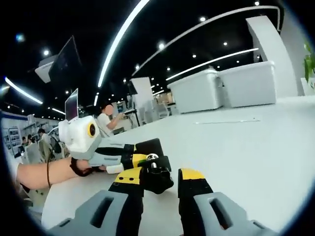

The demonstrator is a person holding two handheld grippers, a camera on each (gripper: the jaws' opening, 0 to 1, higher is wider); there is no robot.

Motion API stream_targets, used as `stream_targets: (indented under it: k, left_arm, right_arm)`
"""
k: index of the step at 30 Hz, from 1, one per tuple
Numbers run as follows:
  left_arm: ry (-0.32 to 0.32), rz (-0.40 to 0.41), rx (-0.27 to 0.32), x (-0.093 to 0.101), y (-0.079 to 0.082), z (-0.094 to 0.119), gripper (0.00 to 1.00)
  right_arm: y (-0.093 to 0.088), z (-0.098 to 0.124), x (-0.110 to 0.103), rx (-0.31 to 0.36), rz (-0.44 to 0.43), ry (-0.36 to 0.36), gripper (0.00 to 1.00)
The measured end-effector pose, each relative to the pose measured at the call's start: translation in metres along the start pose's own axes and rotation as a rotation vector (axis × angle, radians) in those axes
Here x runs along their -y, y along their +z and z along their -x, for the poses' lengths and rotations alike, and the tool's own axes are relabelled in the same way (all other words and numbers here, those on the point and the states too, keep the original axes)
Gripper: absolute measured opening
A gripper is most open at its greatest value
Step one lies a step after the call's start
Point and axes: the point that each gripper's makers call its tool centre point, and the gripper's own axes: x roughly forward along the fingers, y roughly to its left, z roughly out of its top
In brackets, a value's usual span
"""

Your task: Clamp the fixed fixture on the desktop, loosen the retaining clip, secure it to the edge of the desk, and tighten the retaining clip.

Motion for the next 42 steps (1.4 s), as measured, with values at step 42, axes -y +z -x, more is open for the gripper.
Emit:
stream_targets:
  k: [42]
  left_arm:
    - [0.009,0.0,0.0,0.017,0.001,0.019,0.07]
  right_arm:
    - [0.007,-0.003,-0.025,0.009,0.842,-0.099,0.19]
